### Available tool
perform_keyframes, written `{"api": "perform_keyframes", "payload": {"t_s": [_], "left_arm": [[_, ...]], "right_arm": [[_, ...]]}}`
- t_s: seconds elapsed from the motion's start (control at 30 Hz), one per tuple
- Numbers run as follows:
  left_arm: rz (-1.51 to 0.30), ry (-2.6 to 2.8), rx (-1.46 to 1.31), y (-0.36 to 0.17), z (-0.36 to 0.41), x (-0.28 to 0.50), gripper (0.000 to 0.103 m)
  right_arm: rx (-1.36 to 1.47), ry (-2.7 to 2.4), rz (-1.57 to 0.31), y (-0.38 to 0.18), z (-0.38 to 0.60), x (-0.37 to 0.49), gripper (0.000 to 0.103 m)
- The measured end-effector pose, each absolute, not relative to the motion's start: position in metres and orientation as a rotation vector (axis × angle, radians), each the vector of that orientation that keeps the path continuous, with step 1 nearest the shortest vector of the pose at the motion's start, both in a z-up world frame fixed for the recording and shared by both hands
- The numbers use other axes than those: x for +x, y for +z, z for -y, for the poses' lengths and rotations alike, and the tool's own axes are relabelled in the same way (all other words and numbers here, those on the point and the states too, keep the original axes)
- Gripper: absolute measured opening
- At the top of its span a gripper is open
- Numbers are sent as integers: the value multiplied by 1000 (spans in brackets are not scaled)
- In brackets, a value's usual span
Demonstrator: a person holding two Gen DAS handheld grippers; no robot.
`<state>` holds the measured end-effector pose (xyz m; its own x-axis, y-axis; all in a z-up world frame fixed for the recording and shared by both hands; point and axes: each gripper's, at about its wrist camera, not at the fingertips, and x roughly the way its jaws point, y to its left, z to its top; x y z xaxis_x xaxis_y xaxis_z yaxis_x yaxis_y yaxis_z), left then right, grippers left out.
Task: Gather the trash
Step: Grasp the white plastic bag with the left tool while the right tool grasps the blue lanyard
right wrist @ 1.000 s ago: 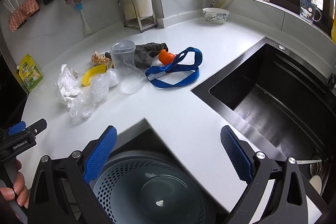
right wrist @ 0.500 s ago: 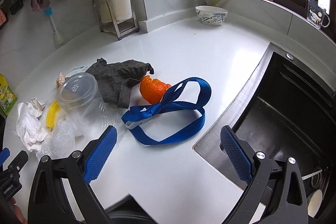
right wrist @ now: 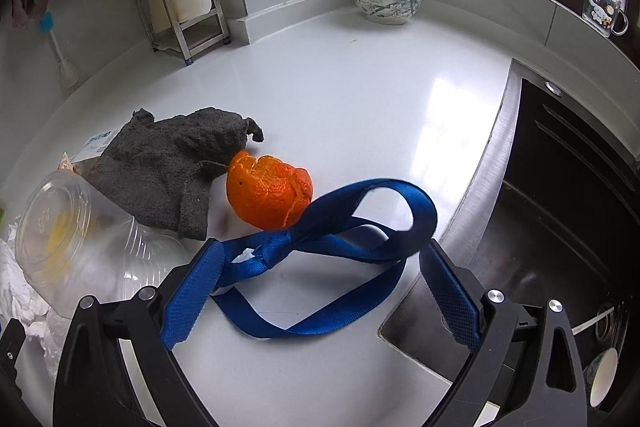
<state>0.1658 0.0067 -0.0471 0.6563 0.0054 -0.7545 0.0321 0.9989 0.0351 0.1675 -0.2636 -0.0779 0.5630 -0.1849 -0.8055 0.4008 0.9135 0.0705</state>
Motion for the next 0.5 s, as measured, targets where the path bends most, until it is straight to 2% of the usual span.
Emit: {"api": "perform_keyframes", "payload": {"t_s": [0.07, 0.17, 0.23, 0.27, 0.33, 0.4, 0.5], "left_arm": [[-862, -12, 39, -49, -9, 166, 97], [-871, -7, 29, -52, -13, 168, 97], [-879, -6, 23, -54, -15, 168, 97], [-881, -7, 20, -55, -16, 167, 97], [-883, -5, 18, -56, -17, 166, 97], [-887, -4, 14, -57, -18, 167, 97], [-883, 2, 5, -56, -17, 172, 97]], "right_arm": [[264, -336, -904, -78, 263, 165, 89], [262, -309, -908, -76, 260, 161, 72], [261, -277, -915, -76, 258, 159, 44], [268, -260, -913, -75, 258, 156, 39], [271, -239, -912, -74, 255, 152, 20], [260, -240, -912, -72, 253, 147, 8], [273, -233, -910, -72, 254, 140, 6]]}}
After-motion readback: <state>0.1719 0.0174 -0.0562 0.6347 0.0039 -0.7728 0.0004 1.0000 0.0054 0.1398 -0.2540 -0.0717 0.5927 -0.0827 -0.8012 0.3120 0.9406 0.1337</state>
